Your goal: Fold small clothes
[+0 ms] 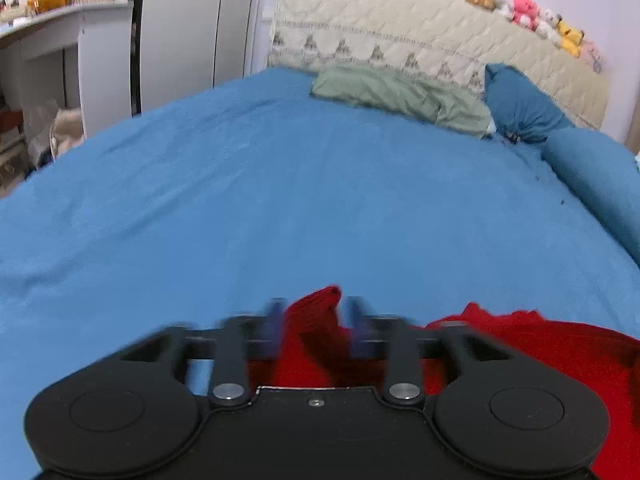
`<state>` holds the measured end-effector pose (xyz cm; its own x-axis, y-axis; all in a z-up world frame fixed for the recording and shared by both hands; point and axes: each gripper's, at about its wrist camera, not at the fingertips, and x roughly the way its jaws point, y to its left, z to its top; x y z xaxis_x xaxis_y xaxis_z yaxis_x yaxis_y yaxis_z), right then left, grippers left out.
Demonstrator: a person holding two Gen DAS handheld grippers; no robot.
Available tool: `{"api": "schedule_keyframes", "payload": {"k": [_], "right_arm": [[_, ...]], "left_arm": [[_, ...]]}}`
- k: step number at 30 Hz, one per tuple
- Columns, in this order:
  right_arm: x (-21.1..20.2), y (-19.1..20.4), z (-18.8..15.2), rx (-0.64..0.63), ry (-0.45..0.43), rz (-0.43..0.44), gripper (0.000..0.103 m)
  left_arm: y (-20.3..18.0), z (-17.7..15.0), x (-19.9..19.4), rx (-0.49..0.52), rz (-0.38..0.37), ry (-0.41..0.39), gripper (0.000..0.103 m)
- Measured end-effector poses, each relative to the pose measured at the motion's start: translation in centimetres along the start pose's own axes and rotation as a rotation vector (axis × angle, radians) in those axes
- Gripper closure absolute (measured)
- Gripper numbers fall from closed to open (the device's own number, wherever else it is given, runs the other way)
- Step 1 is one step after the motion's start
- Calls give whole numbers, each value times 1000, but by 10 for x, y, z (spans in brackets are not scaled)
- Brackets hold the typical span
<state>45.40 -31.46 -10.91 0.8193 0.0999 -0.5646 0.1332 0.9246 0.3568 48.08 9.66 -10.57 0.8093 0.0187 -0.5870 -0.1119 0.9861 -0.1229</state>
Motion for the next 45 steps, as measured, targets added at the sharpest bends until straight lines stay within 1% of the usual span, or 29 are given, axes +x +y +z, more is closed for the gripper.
{"api": "schedule_keyframes", "payload": {"k": [1,2,4,5,7,9,10,12,13,14,15,16,18,20,22,24,26,28,29,30,32,36,39,42,44,45], "right_arm": [[-6,2,-4,-10,-13,3,20],[-16,7,-8,-36,-42,17,16],[-32,17,-14,-102,-61,57,13],[-38,24,-21,-138,-50,83,12],[-45,33,-37,-173,-9,128,6],[-44,39,-51,-193,45,144,6],[-40,40,-59,-211,75,133,6],[-26,36,-69,-221,127,59,6],[-20,29,-72,-207,152,16,7],[-15,19,-74,-179,167,-31,7],[-13,11,-74,-153,160,-77,7],[-12,5,-73,-126,167,-93,7],[-15,-1,-69,-82,164,-61,7],[-24,-2,-62,-63,151,-34,7],[-37,-1,-54,-63,127,-25,7],[-58,-2,-43,-83,102,-17,7],[-83,-2,-33,-124,96,-16,6],[-108,-5,-25,-166,109,-12,4],[-116,-7,-25,-190,128,-8,5],[-124,-9,-27,-206,146,-6,5],[-133,-13,-35,-225,179,-14,5],[-137,-21,-60,-200,200,-32,5],[-126,-24,-76,-175,193,-29,6],[-110,-25,-87,-160,183,-25,8],[-97,-26,-93,-164,180,-36,13],[-90,-27,-96,-163,189,-40,19]], "left_arm": [[-4,0,-7,19,1,-20,25],[-5,-1,-23,49,-5,-53,20],[-10,-9,-45,109,-18,-77,13],[-11,-15,-53,127,-25,-69,9],[-14,-32,-59,157,-69,-22,9],[-13,-52,-54,165,-72,57,8],[-12,-60,-50,166,-64,86,8],[-5,-79,-39,158,-43,163,8],[-2,-85,-35,161,-30,179,8],[-2,-90,-34,179,-11,176,4],[-2,-94,-34,190,-11,175,0],[0,-95,-33,183,-8,190,0],[5,-89,-29,140,-19,225,0],[6,-81,-31,124,-2,247,0],[2,-75,-45,133,17,240,0],[-7,-68,-73,153,-12,197,0],[-18,-60,-96,191,-17,161,0],[-36,-54,-118,242,3,112,0],[-46,-52,-126,265,-1,100,0],[-58,-51,-131,283,-24,97,0],[-74,-52,-131,290,-68,101,0],[-107,-68,-114,296,-124,162,0],[-121,-83,-99,299,-133,200,0],[-128,-89,-82,295,-133,233,0],[-131,-94,-73,295,-123,242,0],[-132,-98,-70,294,-115,247,0]]}}
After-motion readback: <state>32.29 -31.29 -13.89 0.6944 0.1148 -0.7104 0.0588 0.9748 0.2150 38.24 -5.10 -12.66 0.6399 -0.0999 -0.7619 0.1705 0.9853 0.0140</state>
